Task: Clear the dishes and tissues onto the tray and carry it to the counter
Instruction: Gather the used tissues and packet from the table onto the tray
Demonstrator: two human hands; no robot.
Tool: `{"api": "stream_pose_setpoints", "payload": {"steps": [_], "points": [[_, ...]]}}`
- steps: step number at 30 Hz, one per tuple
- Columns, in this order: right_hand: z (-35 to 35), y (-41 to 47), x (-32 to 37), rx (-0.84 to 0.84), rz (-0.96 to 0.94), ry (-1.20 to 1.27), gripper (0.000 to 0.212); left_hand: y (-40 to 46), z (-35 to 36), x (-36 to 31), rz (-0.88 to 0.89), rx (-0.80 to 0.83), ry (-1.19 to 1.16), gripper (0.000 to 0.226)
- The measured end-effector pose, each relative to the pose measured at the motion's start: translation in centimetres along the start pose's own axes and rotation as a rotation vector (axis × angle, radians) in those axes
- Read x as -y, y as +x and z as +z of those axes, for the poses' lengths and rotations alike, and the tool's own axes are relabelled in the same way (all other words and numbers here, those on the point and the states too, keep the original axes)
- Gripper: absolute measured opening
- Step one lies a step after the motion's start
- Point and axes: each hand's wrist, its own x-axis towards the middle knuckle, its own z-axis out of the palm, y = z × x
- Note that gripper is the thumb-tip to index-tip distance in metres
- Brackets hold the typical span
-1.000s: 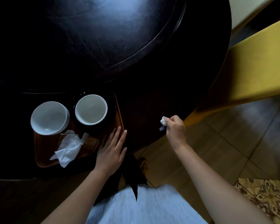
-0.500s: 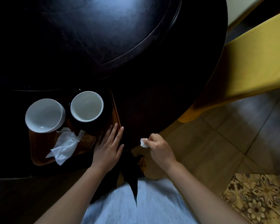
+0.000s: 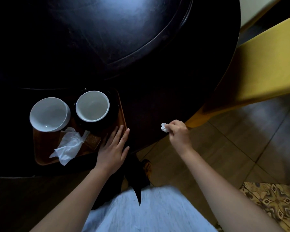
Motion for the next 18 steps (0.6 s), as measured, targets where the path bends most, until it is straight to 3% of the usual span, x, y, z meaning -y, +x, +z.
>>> {"api": "stream_pose_setpoints", "payload": {"steps": [5,13,18], "points": [[1.2,-2.0,1.9,0.140,-0.190,0.014,0.024,-0.3,0.2,0.3,-0.011,0.012,0.007,0.060],[2.2,-3.1,2.3,0.284,-0.240,0.024,0.021,-1.6,-0.2,0.6,-0.003,0.033,0.063,0.060],[2.3,-3.0,5.1,0.097,-0.133,0.247,0.019,-2.9,-0.9,0.7,0.006,0.051,0.093,0.060]]}}
